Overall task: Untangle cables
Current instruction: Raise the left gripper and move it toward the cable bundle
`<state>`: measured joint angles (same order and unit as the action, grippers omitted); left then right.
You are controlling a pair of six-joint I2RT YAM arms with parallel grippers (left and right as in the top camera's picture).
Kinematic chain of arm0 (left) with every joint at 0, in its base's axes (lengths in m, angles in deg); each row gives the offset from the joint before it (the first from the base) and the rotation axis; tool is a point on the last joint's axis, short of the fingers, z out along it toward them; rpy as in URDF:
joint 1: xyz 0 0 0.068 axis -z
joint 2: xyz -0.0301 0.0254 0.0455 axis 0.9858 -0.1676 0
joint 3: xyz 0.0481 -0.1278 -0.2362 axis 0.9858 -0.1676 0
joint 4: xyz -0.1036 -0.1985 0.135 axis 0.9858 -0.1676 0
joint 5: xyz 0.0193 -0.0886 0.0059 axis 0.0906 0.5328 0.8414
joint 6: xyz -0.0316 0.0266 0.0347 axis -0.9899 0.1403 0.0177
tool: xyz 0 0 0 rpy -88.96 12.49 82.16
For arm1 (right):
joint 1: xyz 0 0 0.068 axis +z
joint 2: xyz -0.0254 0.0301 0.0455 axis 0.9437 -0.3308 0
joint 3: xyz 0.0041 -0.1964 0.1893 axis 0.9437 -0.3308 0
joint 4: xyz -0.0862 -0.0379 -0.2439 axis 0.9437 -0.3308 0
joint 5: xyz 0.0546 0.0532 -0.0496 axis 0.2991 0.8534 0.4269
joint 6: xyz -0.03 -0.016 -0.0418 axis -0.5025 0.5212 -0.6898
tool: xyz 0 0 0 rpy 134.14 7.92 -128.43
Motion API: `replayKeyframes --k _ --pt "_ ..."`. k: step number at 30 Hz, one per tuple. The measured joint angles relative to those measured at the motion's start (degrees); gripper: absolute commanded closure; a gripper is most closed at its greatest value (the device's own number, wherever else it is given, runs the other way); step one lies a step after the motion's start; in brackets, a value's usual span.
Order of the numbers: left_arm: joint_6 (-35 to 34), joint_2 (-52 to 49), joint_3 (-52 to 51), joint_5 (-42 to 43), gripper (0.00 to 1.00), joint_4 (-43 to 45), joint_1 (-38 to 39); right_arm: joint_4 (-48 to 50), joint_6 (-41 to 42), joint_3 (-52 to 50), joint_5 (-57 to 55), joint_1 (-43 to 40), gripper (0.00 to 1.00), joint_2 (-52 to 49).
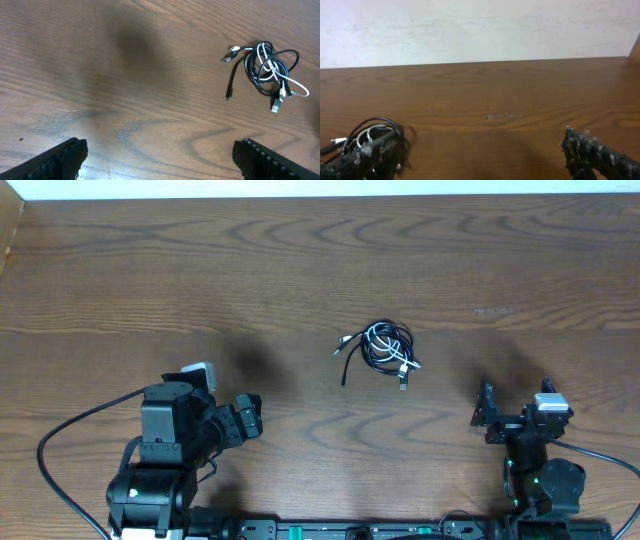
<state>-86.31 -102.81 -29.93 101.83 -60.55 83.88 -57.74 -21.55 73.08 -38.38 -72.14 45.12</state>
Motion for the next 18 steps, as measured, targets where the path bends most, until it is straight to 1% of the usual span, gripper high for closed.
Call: replayKeyframes --k 9,14,18 --pt "0.0 0.0 0.0 0.0 0.02 0.0 0.0 -1.2 2.2 0.3 0.0 0.0 0.01 0.0" --pt "0.1 0.0 0.0 -0.5 0.02 0.1 0.0 -7.9 2.3 3.5 0.0 0.0 0.01 -0.9" --pt "0.1 0.0 0.0 -0.8 0.02 0.3 0.0 -12.9 2.3 7.7 0.0 0.0 0.01 -4.5"
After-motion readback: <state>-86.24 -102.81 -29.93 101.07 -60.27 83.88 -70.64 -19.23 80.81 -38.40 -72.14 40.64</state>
